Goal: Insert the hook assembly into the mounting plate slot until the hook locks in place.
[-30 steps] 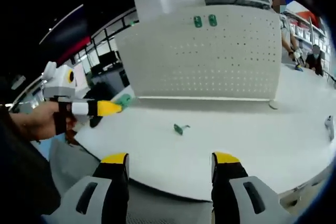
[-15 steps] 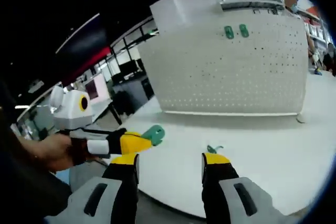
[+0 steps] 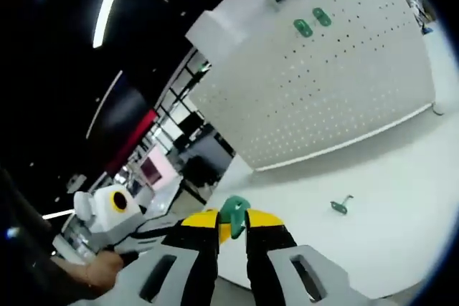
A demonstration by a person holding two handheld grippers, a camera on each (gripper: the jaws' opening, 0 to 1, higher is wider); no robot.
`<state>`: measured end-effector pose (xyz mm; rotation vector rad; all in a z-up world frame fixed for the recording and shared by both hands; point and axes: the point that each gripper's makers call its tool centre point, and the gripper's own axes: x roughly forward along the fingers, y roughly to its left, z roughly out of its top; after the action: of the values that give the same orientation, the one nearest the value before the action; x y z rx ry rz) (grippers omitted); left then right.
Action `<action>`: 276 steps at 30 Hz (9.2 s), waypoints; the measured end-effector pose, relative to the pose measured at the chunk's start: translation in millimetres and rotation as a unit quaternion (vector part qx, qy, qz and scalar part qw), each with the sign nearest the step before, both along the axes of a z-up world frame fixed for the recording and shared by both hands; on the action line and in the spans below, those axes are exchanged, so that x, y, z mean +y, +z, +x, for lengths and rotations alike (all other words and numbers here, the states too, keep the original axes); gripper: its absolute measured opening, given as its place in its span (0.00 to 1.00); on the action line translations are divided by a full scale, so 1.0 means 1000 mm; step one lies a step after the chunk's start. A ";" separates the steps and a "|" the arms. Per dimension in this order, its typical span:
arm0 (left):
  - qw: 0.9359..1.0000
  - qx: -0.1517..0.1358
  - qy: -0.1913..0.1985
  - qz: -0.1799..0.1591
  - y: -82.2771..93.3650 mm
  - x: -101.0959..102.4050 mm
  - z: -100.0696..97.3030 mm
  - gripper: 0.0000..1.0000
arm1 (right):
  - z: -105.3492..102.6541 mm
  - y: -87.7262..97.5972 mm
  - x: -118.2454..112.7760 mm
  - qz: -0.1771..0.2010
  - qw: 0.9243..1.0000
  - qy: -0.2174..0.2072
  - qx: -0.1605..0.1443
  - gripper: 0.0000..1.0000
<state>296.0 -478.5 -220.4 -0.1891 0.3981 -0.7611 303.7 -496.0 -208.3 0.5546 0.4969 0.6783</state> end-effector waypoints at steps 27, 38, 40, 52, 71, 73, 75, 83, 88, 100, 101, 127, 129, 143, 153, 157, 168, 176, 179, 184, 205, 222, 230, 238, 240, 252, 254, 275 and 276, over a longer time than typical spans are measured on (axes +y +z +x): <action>0.999 -0.042 -0.024 0.000 0.015 0.000 0.001 0.03 | -0.001 0.014 0.011 0.066 0.997 0.010 0.041 0.01; 0.998 -0.032 -0.043 0.015 0.012 0.000 -0.003 0.10 | -0.007 0.007 0.011 0.000 1.000 0.022 0.003 0.00; 0.999 -0.027 -0.044 0.005 0.010 0.001 -0.004 0.20 | -0.006 0.007 0.009 -0.004 1.000 0.021 -0.001 0.00; 0.999 -0.001 -0.051 -0.014 0.010 -0.003 -0.016 0.62 | -0.008 0.003 0.005 -0.082 0.994 0.042 -0.055 0.00; 0.997 0.007 -0.071 -0.026 0.022 -0.015 -0.037 0.99 | -0.008 0.009 0.005 -0.147 0.980 0.057 -0.118 0.00; 0.997 0.008 -0.071 -0.028 0.023 -0.014 -0.038 1.00 | -0.008 0.009 0.006 -0.154 0.978 0.061 -0.124 0.00; 0.997 0.007 -0.070 -0.029 0.025 -0.015 -0.039 1.00 | -0.009 0.008 0.008 -0.159 0.977 0.063 -0.129 0.00; 0.998 0.004 -0.051 -0.032 0.032 -0.008 -0.033 1.00 | -0.004 0.006 0.010 -0.215 0.958 0.077 -0.172 0.00; 0.999 -0.006 -0.026 -0.033 0.040 0.001 -0.023 1.00 | 0.012 0.008 0.000 -0.254 0.945 0.056 -0.197 0.00; 1.000 -0.022 0.006 0.012 0.032 0.027 -0.002 1.00 | 0.055 0.024 -0.040 -0.309 0.920 -0.023 -0.240 0.00; 1.000 -0.023 0.007 0.013 0.032 0.028 0.000 1.00 | 0.059 0.027 -0.044 -0.309 0.920 -0.031 -0.241 0.00; 1.000 -0.004 0.014 -0.003 0.027 0.037 0.008 1.00 | 0.158 0.050 -0.127 -0.364 0.886 -0.133 -0.254 0.01; 1.000 -0.001 0.014 -0.008 0.028 0.038 0.008 1.00 | 0.166 0.051 -0.134 -0.367 0.884 -0.139 -0.253 0.01; 0.999 0.009 0.030 -0.009 0.020 0.046 0.008 1.00 | 0.207 0.066 -0.158 -0.378 0.863 -0.196 -0.273 0.01; 0.999 0.017 0.033 -0.007 0.014 0.048 0.012 1.00 | 0.239 0.091 -0.189 -0.360 0.859 -0.241 -0.271 0.01; 0.999 0.020 0.034 -0.007 0.012 0.048 0.014 1.00 | 0.249 0.101 -0.194 -0.342 0.862 -0.252 -0.276 0.01; 0.999 0.028 0.042 -0.004 0.008 0.051 0.017 1.00 | 0.266 0.106 -0.201 -0.332 0.862 -0.266 -0.275 0.01; 0.999 0.025 0.046 0.002 0.007 0.053 0.022 1.00 | 0.275 0.111 -0.204 -0.316 0.866 -0.276 -0.273 0.01; 0.999 0.027 0.046 0.002 0.006 0.053 0.022 1.00 | 0.278 0.115 -0.208 -0.312 0.865 -0.282 -0.274 0.01; 0.999 0.029 0.044 0.000 0.004 0.053 0.023 1.00 | 0.283 0.119 -0.212 -0.296 0.866 -0.295 -0.273 0.01; 0.998 0.033 0.045 -0.004 0.004 0.056 0.030 1.00 | 0.290 0.111 -0.215 -0.287 0.869 -0.299 -0.271 0.01; 0.998 0.035 0.054 -0.003 0.000 0.059 0.026 1.00 | 0.302 0.106 -0.224 -0.294 0.872 -0.297 -0.255 0.06; 0.998 0.033 0.054 -0.004 0.002 0.058 0.022 1.00 | 0.301 0.108 -0.224 -0.293 0.875 -0.296 -0.245 0.19; 0.998 0.032 0.054 -0.003 0.001 0.059 0.016 1.00 | 0.283 0.112 -0.221 -0.328 0.863 -0.285 -0.257 0.21; 0.998 0.032 0.053 -0.003 0.001 0.058 0.015 1.00 | 0.276 0.113 -0.220 -0.325 0.865 -0.282 -0.258 0.21; 0.999 0.028 0.036 0.000 0.004 0.049 0.004 1.00 | 0.219 0.094 -0.218 -0.328 0.873 -0.264 -0.245 0.27; 0.999 0.027 0.033 0.003 0.004 0.048 0.001 1.00 | 0.212 0.091 -0.217 -0.324 0.877 -0.263 -0.239 0.31; 1.000 0.018 0.007 0.022 0.009 0.036 -0.015 1.00 | 0.118 0.052 -0.161 -0.271 0.924 -0.190 -0.191 0.59; 1.000 0.019 0.005 0.023 0.009 0.036 -0.016 1.00 | 0.111 0.052 -0.154 -0.256 0.930 -0.185 -0.188 0.60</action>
<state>280.2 -443.0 -211.4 -0.1630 0.4498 -0.7384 415.1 -650.4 -156.1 0.0121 0.1825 0.2595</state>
